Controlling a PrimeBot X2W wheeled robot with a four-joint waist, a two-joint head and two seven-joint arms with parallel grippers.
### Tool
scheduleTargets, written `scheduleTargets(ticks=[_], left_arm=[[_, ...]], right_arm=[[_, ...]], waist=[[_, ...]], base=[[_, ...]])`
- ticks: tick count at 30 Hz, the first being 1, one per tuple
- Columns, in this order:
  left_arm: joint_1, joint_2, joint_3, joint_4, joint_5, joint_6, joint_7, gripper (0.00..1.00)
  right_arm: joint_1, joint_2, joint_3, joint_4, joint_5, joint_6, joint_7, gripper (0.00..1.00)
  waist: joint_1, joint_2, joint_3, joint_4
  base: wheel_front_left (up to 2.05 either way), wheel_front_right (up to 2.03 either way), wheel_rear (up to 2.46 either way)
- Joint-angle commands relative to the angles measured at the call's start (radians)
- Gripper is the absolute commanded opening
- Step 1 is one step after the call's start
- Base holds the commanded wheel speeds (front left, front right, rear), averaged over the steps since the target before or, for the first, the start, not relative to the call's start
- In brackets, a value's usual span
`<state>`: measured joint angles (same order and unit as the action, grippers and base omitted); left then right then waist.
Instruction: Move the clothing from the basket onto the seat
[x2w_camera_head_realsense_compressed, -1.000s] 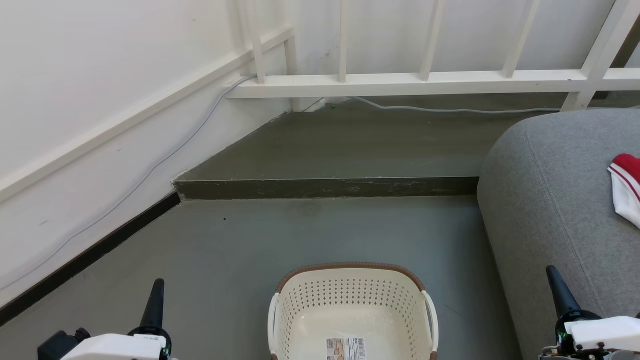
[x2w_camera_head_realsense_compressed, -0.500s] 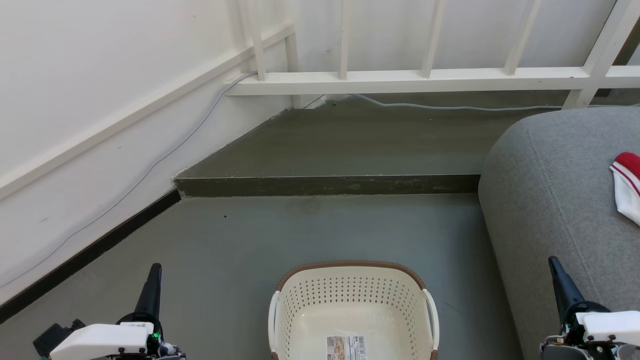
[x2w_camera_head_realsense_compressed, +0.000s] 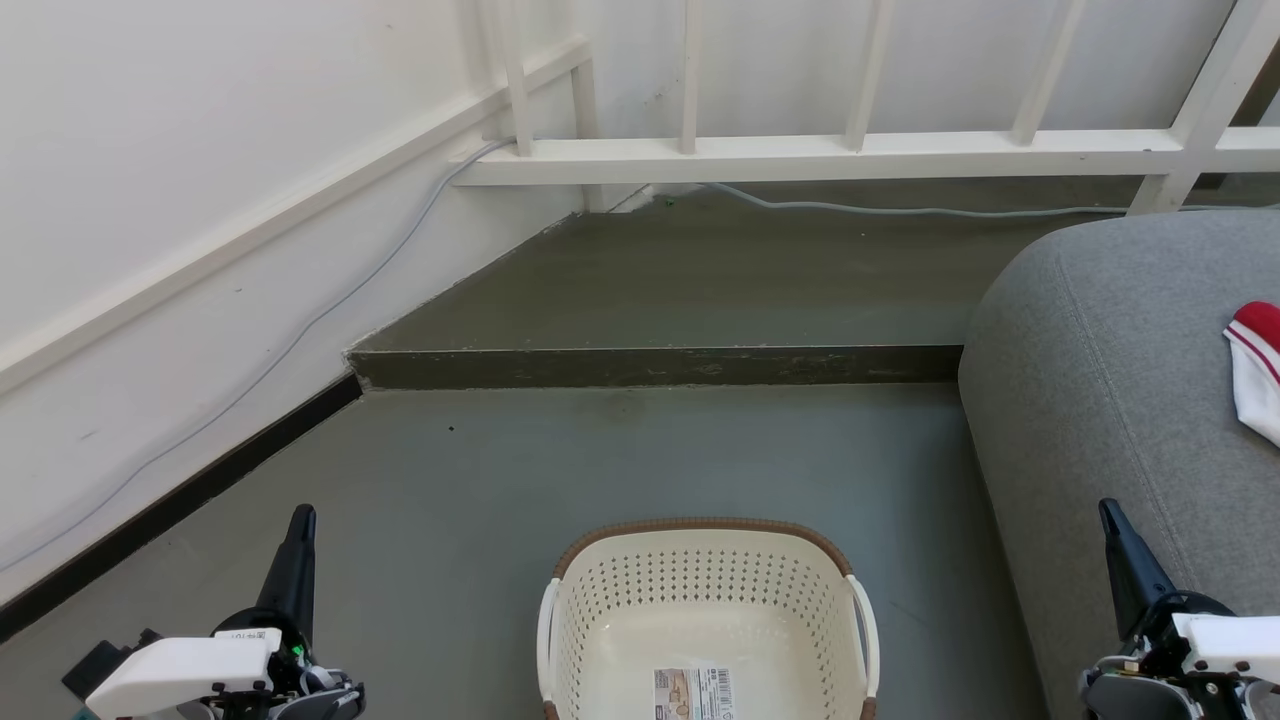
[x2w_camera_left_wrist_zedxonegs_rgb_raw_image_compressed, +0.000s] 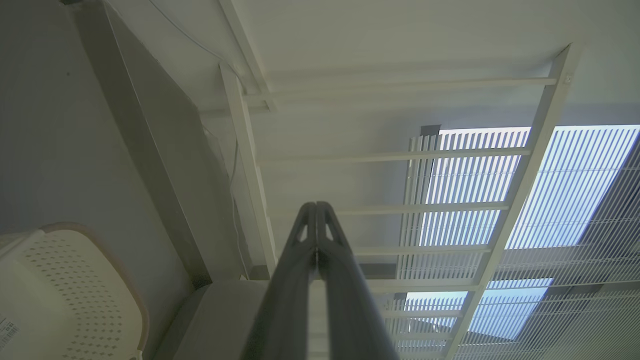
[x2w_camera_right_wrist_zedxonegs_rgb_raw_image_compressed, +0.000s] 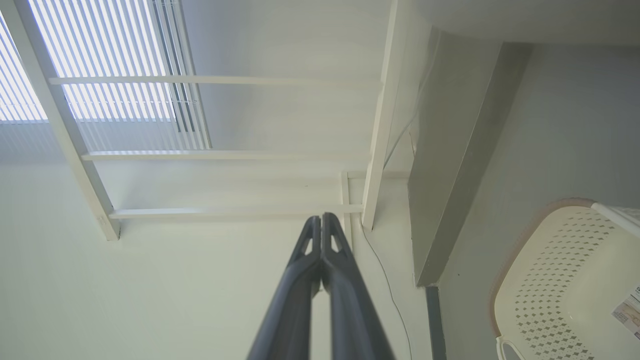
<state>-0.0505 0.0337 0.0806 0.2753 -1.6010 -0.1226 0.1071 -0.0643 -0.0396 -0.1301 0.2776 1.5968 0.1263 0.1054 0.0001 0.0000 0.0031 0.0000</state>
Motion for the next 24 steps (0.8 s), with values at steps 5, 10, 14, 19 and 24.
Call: scheduleTargets(ticks=[5, 10, 14, 19, 24], left_arm=[[-0.058, 0.017, 0.033, -0.03, -0.007, -0.008, 0.006, 0.0], [-0.058, 0.017, 0.033, -0.03, -0.007, -0.008, 0.006, 0.0], [-0.058, 0.017, 0.033, -0.03, -0.007, -0.008, 0.006, 0.0], [-0.058, 0.017, 0.033, -0.03, -0.007, -0.008, 0.006, 0.0], [-0.058, 0.017, 0.033, -0.03, -0.008, -0.008, 0.006, 0.0]], right_arm=[[-0.044, -0.011, 0.015, -0.033, 0.011, 0.004, 0.009, 0.0], [-0.044, -0.011, 0.016, -0.033, 0.011, 0.004, 0.008, 0.0], [-0.044, -0.011, 0.016, -0.033, 0.011, 0.004, 0.008, 0.0], [-0.044, -0.011, 0.016, -0.033, 0.011, 0.004, 0.008, 0.0], [-0.044, -0.011, 0.016, -0.033, 0.011, 0.004, 0.008, 0.0]], waist=[[-0.0001, 0.0, 0.0, 0.0], [-0.0001, 0.0, 0.0, 0.0], [-0.0001, 0.0, 0.0, 0.0], [-0.0001, 0.0, 0.0, 0.0], [-0.0001, 0.0, 0.0, 0.0]], base=[[0.0, 0.0, 0.0], [0.0, 0.0, 0.0], [0.0, 0.0, 0.0], [0.0, 0.0, 0.0], [0.0, 0.0, 0.0]])
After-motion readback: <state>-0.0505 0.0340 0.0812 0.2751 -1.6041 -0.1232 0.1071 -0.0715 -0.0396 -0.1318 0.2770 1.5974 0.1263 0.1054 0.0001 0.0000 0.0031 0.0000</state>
